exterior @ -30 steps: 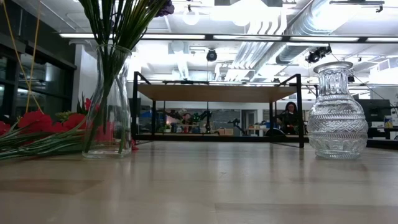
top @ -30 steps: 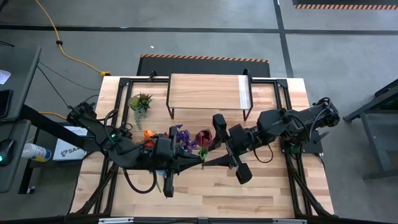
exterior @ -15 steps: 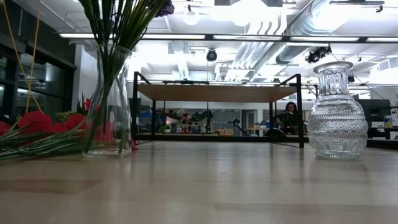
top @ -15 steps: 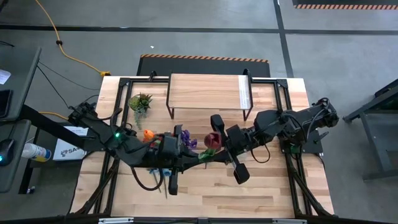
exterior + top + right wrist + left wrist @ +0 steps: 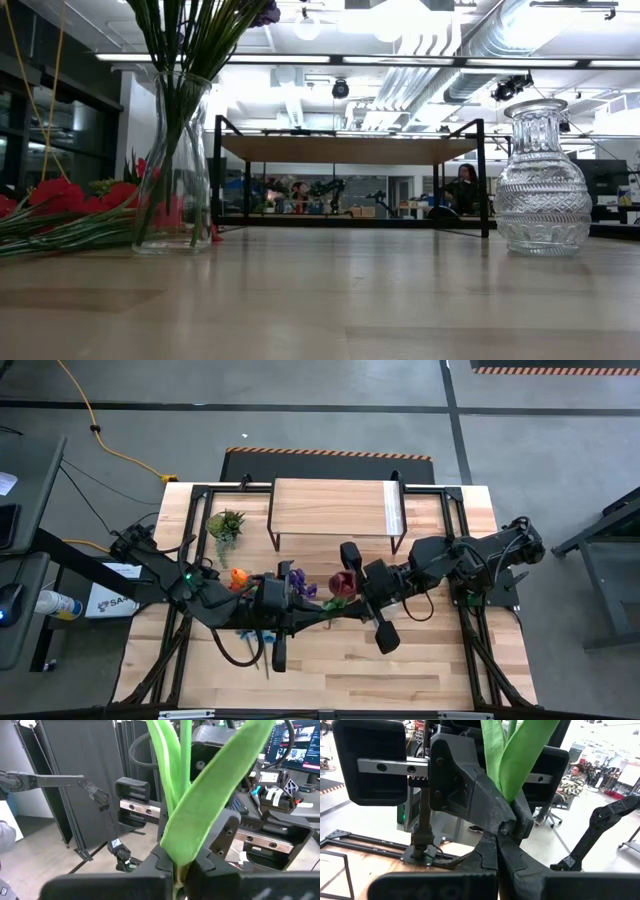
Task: Pick and place flowers into a vace then onto a shelf
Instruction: Put the red flower into the right transparent flower vase
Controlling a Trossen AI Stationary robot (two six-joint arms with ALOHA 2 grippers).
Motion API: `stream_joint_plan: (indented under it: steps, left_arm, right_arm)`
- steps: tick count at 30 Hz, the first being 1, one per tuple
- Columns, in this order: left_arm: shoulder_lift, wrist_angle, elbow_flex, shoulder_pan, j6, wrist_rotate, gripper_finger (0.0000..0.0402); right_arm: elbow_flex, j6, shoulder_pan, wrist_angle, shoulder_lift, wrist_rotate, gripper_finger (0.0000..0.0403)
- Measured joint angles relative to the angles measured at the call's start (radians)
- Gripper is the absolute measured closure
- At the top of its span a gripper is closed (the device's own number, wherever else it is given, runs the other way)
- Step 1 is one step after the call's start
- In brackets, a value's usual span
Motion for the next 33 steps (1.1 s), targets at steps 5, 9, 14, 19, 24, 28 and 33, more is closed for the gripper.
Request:
stream_joint_plan:
  steps: [5,9,14,19,24,28,33]
  left_arm:
    - [-0.006,-0.001,0.0,0.0,0.014,-0.008,0.038]
    - [-0.007,-0.001,0.0,0.0,0.016,-0.026,0.038]
    - [-0.007,0.0,0.0,0.0,0.022,-0.028,0.038]
    - [-0.014,0.015,-0.001,0.0,0.039,-0.028,0.038]
    - [-0.019,0.029,-0.002,0.001,0.057,-0.03,0.038]
    - [-0.022,0.022,-0.002,0.001,0.058,-0.031,0.038]
    - [-0.022,0.023,-0.002,0.001,0.06,-0.031,0.038]
  right_arm:
    - [0.0,0.0,0.0,0.003,0.0,-0.001,0.0337]
    - [0.0,0.0,0.0,0.002,0.0,-0.002,0.0305]
    - [0.0,0.0,0.001,0.001,-0.001,-0.004,0.0284]
    - [0.0,0.0,-0.003,0.0,-0.001,-0.003,0.0283]
    - [0.001,0.001,-0.02,-0.008,-0.004,-0.005,0.0285]
    - [0.002,0.003,-0.03,-0.012,-0.004,-0.009,0.0285]
    - [0.002,0.003,-0.041,-0.015,-0.005,-0.016,0.0296]
